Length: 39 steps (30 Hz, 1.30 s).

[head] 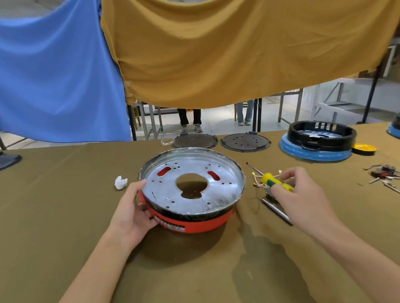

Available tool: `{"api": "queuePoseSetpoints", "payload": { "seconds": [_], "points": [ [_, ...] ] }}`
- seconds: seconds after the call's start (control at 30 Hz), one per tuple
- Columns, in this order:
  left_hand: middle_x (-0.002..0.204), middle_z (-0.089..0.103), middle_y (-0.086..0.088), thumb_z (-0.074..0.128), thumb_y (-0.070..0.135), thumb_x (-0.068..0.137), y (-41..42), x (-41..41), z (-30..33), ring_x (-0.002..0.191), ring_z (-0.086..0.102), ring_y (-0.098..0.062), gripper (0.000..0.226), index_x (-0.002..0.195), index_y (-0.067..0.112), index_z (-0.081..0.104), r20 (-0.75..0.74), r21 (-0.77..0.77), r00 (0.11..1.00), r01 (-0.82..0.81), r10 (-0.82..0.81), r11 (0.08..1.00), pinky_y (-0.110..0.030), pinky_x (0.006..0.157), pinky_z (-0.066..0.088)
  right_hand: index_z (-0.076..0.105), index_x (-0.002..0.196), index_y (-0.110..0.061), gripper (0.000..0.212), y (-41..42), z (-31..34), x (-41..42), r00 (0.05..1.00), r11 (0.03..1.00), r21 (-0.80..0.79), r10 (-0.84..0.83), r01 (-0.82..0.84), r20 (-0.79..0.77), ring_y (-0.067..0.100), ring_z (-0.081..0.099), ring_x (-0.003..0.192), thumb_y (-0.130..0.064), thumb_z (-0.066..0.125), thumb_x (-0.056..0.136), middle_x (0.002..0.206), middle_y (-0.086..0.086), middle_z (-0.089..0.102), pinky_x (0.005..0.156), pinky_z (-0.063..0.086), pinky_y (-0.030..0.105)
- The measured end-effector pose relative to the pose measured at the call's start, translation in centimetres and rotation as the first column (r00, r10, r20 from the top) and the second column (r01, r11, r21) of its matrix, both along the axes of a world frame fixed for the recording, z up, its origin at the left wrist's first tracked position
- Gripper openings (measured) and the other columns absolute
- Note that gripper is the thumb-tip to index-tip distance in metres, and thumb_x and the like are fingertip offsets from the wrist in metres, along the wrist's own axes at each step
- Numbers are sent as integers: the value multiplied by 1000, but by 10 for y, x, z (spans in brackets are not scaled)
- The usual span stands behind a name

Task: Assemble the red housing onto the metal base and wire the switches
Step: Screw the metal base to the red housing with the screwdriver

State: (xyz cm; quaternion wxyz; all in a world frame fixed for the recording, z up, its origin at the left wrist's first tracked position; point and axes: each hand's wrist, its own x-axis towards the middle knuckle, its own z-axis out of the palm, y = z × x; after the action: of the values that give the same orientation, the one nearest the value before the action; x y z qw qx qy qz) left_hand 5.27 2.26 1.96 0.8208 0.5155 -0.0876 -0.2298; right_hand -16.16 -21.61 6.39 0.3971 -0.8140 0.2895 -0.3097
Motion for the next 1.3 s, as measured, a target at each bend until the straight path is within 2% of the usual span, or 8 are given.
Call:
{"api": "queuePoseSetpoints", "payload": {
  "seconds": [0.17,0.37,0.53,0.67,0.73,0.8,1.17,1.3],
  "points": [
    [52,59,9,53,34,93,-4,-4,1,47,61,-11,40,59,25,72,58,-81,996,77,-73,994,-25,50,52,52,98,-35,24,-4,14,17,922,995,22,79,-94,380,23,61,67,-22,68,87,86,1,62,58,51,40],
    [91,76,-2,57,36,90,-6,-4,6,87,74,-21,26,91,23,80,95,-106,992,98,-88,990,-37,69,59,51,107,-30,19,7,47,60,719,965,71,137,-252,681,13,68,67,-22,64,94,79,-10,66,65,59,28],
    [117,74,-7,56,38,92,-11,-1,7,103,72,-24,32,108,21,78,55,-105,995,88,-82,991,-36,73,60,51,97,-22,10,25,71,107,682,909,-48,344,-413,645,19,52,52,-23,61,94,69,2,52,45,45,29],
    [104,76,-5,59,36,89,-13,3,6,93,74,-22,27,95,21,80,69,-106,994,94,-87,990,-33,69,59,51,92,-15,10,36,78,138,663,911,-155,388,-383,640,35,45,62,-17,60,88,76,14,45,52,42,37],
    [103,77,-4,61,37,86,-13,4,6,93,74,-22,24,90,23,80,79,-107,992,102,-94,989,-32,70,59,51,90,-10,11,39,79,147,638,908,-192,401,-372,657,22,44,59,-12,60,85,73,10,43,51,43,31],
    [114,74,-7,62,38,89,-13,6,6,100,73,-24,27,101,21,79,72,-111,993,98,-91,989,-34,73,59,51,87,-7,11,39,79,153,624,896,-255,437,-362,648,10,41,57,-10,60,81,69,6,42,51,42,24],
    [133,63,-18,56,33,95,-16,2,13,122,59,-39,53,140,7,53,83,-132,996,56,-45,990,-52,104,47,49,83,2,14,34,92,146,571,846,-422,531,-325,626,22,37,57,-1,61,77,65,13,39,51,36,22],
    [125,66,-13,61,35,94,-15,-1,14,110,64,-31,55,142,8,51,108,-120,992,75,-62,990,-44,90,52,49,84,2,15,44,89,144,587,824,-436,565,-362,580,21,38,57,-2,62,77,66,13,40,51,40,33]
  ]
}}
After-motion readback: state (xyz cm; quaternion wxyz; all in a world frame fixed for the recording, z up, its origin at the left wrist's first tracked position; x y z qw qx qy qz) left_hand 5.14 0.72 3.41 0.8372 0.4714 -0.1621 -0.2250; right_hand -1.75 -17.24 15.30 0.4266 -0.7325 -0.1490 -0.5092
